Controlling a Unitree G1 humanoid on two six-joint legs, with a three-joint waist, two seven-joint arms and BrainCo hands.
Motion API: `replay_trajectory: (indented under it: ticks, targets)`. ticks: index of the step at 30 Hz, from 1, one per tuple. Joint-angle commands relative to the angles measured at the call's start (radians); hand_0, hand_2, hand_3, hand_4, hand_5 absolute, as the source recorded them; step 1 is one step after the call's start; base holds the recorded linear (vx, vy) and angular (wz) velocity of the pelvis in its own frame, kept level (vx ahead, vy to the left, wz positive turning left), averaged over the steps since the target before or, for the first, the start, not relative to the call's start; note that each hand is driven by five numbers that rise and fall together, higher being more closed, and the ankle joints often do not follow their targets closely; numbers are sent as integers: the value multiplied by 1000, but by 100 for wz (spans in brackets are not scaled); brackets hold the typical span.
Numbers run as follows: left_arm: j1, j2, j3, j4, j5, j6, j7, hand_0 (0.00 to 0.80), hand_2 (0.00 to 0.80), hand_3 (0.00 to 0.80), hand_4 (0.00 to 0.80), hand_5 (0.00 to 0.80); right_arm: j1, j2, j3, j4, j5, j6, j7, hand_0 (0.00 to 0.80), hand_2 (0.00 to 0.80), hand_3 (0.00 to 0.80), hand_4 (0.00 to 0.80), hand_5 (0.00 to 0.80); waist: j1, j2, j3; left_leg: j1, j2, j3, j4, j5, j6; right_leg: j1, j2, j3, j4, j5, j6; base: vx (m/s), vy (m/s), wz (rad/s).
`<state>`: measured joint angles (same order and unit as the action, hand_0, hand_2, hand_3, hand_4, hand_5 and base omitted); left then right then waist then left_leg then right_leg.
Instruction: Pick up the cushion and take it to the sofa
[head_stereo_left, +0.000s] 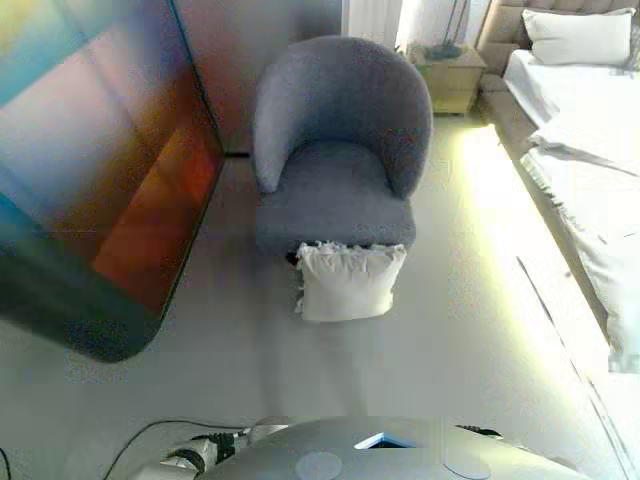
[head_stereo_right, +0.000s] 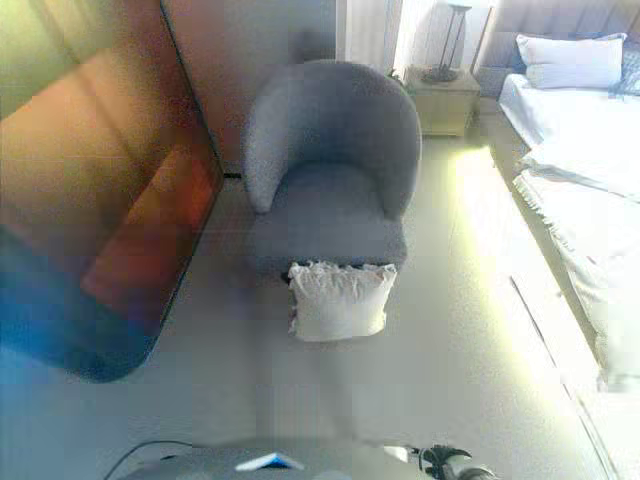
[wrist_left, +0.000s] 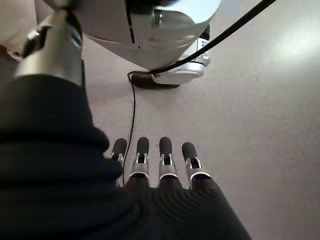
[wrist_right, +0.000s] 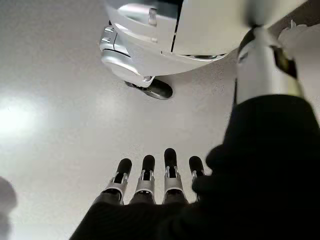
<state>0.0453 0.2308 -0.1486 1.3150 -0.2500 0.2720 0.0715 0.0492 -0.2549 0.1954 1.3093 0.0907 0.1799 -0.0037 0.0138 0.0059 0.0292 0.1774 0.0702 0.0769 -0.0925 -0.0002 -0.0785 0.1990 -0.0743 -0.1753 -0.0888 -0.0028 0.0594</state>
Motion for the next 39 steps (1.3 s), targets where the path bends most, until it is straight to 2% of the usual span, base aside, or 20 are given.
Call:
replay_trajectory:
  ticks: [1, 3, 32, 34, 39]
  targets:
    - [-74, -9, -16, 56, 30, 1, 11, 0, 0, 0, 0, 0, -82, 12, 13, 56, -1, -5, 4, 0, 0, 0, 0, 0, 8, -38, 34, -1, -56, 39, 5, -54, 65, -33, -21, 16, 20, 0, 27, 0, 0, 0]
    - [-73, -8, -13, 56, 13, -16, 9, 0, 0, 0, 0, 0, -81, 13, 13, 56, 0, -5, 4, 0, 0, 0, 0, 0, 8, -38, 35, -1, -55, 39, 5, -54, 65, -33, -20, 15, 21, 0, 27, 0, 0, 0]
    - [-75, -6, -5, 58, 26, -3, 13, 0, 0, 0, 0, 0, -86, 15, 16, 58, 3, 7, 4, 0, 0, 0, 0, 0, 12, -39, 36, 4, -48, 30, 14, -52, 63, -32, -6, 15, 32, -13, 14, 10, -22, 0]
    - [-76, -6, -3, 58, 15, -11, 23, 0, 0, 0, 0, 0, -90, 14, 18, 56, 7, 11, 2, 0, 0, 0, 0, 0, 13, -41, 40, 3, -48, 27, 31, -55, 63, -36, -3, 22, 42, -17, 7, 2, -99, 0]
    - [-86, -7, 22, 60, -15, -58, 42, 0, 0, 0, 0, 0, -113, 1, 22, 51, -12, 10, 7, 0, 0, 0, 0, 0, 23, -79, 78, -100, -52, 18, 315, -122, 56, -70, -23, 19, 100, -23, -30, -44, -122, 3]
